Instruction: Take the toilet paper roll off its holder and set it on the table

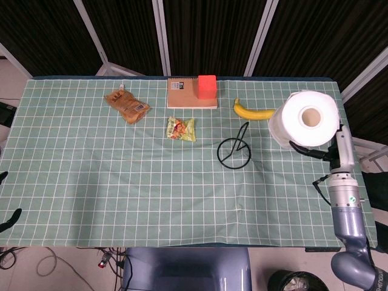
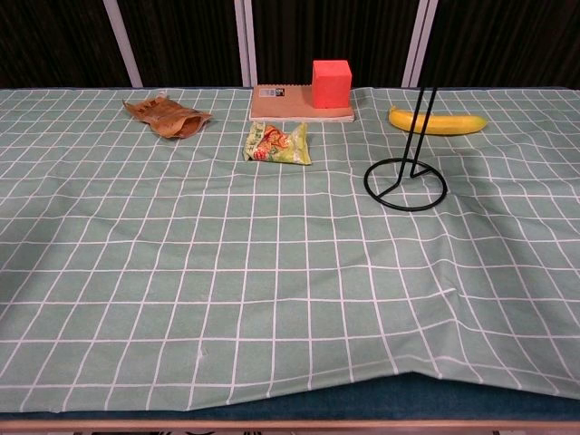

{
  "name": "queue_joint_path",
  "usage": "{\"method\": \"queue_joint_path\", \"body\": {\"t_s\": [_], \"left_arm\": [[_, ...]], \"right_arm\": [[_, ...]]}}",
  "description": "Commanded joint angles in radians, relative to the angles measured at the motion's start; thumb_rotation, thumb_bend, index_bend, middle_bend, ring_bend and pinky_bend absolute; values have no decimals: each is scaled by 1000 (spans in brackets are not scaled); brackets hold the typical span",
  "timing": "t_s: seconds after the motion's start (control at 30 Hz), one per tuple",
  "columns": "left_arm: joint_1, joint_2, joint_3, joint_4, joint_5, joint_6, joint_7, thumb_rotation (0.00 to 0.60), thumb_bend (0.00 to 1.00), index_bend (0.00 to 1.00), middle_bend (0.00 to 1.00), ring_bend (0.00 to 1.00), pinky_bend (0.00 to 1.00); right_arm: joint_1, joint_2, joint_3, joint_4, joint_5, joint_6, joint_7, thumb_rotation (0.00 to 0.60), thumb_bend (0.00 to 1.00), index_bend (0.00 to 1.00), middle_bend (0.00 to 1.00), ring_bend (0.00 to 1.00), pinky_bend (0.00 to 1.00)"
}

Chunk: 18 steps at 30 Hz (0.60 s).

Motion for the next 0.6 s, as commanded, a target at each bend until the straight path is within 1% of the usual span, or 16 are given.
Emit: {"method": "queue_joint_path", "body": {"t_s": [0.03, 0.17, 0.27, 0.4, 0.43, 0.47, 0.6], "left_arm": [[1, 0, -1, 0, 0, 3, 0, 600, 223, 118, 0, 0, 34], [3, 2, -3, 0, -4, 6, -5, 600, 224, 118, 0, 0, 34], [2, 2, -4, 1, -4, 5, -8, 600, 224, 118, 0, 0, 34], [2, 2, -3, 1, -3, 4, -8, 600, 223, 118, 0, 0, 34], [2, 2, -3, 1, -3, 4, -8, 600, 223, 118, 0, 0, 34], [2, 3, -4, 1, -4, 5, -8, 600, 223, 118, 0, 0, 34], [3, 3, -4, 1, -6, 6, -9, 600, 224, 118, 0, 0, 34]], "right_arm": [[-21, 43, 26, -11, 28, -4, 30, 600, 96, 381, 316, 361, 57], [-36, 76, 40, -2, 45, -3, 60, 600, 96, 381, 316, 361, 58], [-48, 90, 21, 16, 40, -16, 70, 600, 96, 381, 316, 361, 57], [-81, 97, -49, 32, -19, -31, 81, 600, 96, 383, 316, 361, 57], [-92, 95, -73, 35, -45, -31, 85, 600, 95, 385, 316, 361, 57], [-109, 90, -112, 39, -84, -31, 93, 600, 95, 389, 316, 361, 57], [-150, 59, -216, 49, -191, -21, 131, 600, 97, 402, 316, 361, 56]]}}
